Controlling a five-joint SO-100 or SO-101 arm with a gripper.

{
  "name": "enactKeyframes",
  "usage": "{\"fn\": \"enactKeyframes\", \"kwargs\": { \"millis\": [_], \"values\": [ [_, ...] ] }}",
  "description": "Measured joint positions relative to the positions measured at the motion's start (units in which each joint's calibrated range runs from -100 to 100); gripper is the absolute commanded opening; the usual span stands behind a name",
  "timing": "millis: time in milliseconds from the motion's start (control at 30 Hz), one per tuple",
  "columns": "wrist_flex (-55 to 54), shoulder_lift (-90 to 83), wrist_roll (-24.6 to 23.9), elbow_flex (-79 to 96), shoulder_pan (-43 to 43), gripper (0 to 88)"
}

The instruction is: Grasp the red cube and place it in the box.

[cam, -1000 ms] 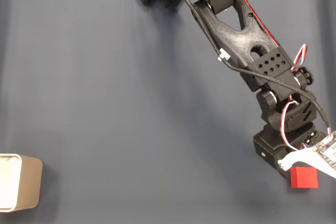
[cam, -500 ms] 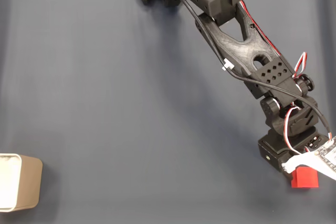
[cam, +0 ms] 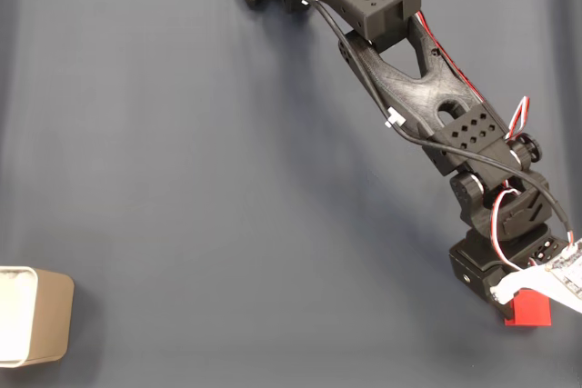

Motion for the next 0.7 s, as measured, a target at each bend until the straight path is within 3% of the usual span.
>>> {"fn": "enactKeyframes", "kwargs": {
  "millis": [700],
  "values": [
    [-2.94,1.56,0.0,-0.45,-0.3,41.2]
  ]
}}
